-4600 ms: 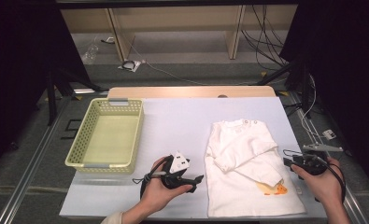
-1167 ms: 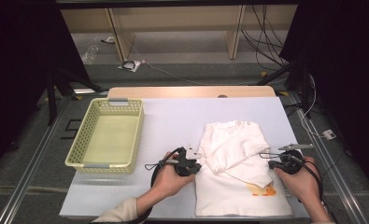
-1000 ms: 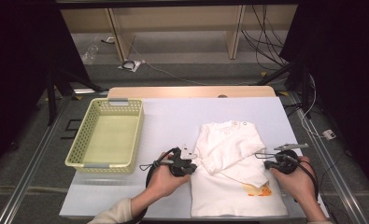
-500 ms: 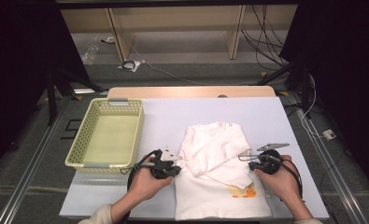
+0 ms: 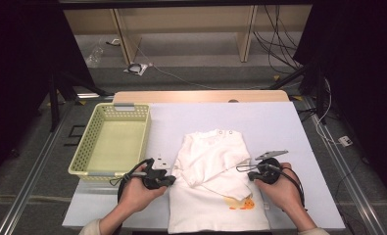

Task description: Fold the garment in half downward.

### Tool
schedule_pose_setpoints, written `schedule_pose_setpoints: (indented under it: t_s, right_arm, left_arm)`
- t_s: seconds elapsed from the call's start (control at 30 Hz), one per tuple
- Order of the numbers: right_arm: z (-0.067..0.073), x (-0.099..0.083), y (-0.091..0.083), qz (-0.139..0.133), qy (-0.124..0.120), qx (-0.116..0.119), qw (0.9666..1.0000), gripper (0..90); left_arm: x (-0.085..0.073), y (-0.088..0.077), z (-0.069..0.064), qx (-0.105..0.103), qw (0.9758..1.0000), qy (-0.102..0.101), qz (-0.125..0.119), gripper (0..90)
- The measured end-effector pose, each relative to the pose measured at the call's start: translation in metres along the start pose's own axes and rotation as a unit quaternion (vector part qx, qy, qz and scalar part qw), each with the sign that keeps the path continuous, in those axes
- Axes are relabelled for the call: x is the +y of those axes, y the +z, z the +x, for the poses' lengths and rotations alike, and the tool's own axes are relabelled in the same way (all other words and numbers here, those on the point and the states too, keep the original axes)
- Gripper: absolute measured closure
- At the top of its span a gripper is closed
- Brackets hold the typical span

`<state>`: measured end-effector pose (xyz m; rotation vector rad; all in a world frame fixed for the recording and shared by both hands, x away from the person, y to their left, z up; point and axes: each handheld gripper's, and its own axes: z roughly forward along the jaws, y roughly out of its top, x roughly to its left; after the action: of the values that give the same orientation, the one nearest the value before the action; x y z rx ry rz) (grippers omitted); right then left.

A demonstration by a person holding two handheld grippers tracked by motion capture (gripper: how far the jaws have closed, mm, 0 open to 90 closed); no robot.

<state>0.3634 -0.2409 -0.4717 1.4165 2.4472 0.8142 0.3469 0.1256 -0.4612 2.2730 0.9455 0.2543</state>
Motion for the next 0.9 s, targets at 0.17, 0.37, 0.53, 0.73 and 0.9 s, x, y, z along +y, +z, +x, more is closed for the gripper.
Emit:
schedule_pose_setpoints:
  t_s: [0.17,0.37,0.53,0.73,0.9]
  right_arm:
    - [0.007,0.001,0.000,0.002,-0.011,0.000,0.9999,88.3]
    - [0.004,-0.001,-0.001,0.005,-0.009,-0.002,0.9999,88.3]
    - [0.002,-0.002,-0.003,0.008,-0.007,0.000,0.9999,88.1]
    - [-0.001,0.004,-0.011,-0.014,-0.011,-0.006,0.9998,73.4]
    - [-0.017,0.018,-0.020,-0.067,-0.008,-0.026,0.9974,60.9]
  left_arm:
    - [-0.004,-0.001,0.003,-0.001,1.0000,-0.002,0.003,88.4]
    - [-0.003,0.001,0.002,0.002,0.9999,0.012,-0.002,87.1]
    - [0.007,-0.003,0.002,0.025,0.9988,0.032,-0.030,73.3]
    - [0.031,-0.001,0.008,0.039,0.9965,0.028,-0.068,53.8]
    - [0.054,0.016,0.014,0.067,0.9949,0.043,-0.062,34.8]
